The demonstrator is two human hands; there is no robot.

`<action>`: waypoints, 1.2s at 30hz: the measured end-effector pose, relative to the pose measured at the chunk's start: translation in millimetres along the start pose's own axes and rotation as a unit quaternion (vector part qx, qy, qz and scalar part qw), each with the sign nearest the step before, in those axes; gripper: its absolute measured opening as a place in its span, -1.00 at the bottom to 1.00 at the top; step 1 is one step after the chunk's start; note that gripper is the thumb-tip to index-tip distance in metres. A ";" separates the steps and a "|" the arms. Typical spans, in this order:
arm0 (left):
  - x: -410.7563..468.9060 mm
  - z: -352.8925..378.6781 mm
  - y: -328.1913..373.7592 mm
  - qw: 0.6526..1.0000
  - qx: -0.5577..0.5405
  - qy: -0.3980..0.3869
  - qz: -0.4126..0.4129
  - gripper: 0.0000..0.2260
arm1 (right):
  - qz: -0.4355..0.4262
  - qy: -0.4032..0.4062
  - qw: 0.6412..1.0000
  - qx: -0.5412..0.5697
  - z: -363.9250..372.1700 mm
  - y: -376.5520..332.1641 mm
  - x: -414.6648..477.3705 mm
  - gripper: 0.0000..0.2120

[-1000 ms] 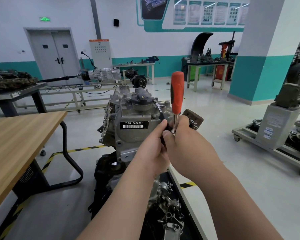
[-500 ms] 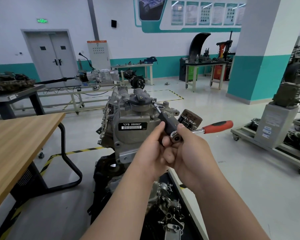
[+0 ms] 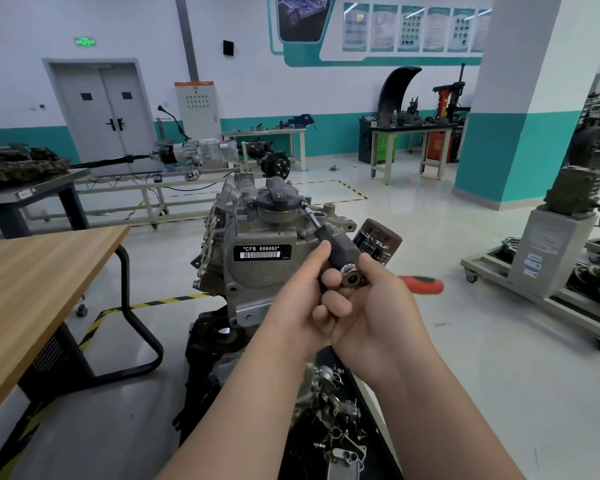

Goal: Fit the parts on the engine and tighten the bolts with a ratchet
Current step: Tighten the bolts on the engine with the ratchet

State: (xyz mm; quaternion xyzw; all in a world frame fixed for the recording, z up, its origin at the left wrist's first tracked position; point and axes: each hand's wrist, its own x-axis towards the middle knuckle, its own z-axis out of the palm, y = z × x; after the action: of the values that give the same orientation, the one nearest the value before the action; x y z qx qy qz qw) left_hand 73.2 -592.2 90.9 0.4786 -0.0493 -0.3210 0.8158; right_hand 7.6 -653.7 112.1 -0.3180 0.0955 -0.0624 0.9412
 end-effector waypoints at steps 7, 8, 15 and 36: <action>5.3 -0.3 -0.2 0.999 -0.046 -0.003 -0.008 -0.49 | 0.060 -0.027 0.982 0.178 -1.0 -1.8 -4.2 -0.64; 7.1 -1.1 -0.8 0.999 -0.046 0.007 -0.004 -0.55 | 0.063 -0.031 0.979 0.192 -1.1 -2.4 -4.1 -0.64; 13.0 -5.0 -6.8 0.999 0.001 -0.020 0.036 -0.52 | 0.096 -0.082 0.934 0.334 -7.2 -2.4 -3.3 -0.61; 18.7 -3.3 -7.1 0.990 -0.097 -0.093 0.034 -0.55 | -0.276 0.112 0.563 -0.771 1.1 -19.3 2.0 -0.77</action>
State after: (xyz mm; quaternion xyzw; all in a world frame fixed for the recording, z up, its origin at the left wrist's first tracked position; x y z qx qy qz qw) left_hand 85.9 -602.8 79.1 0.3631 -0.1093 -0.3392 0.8609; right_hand 8.7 -668.7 124.4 -0.9239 0.1199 -0.2574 0.2566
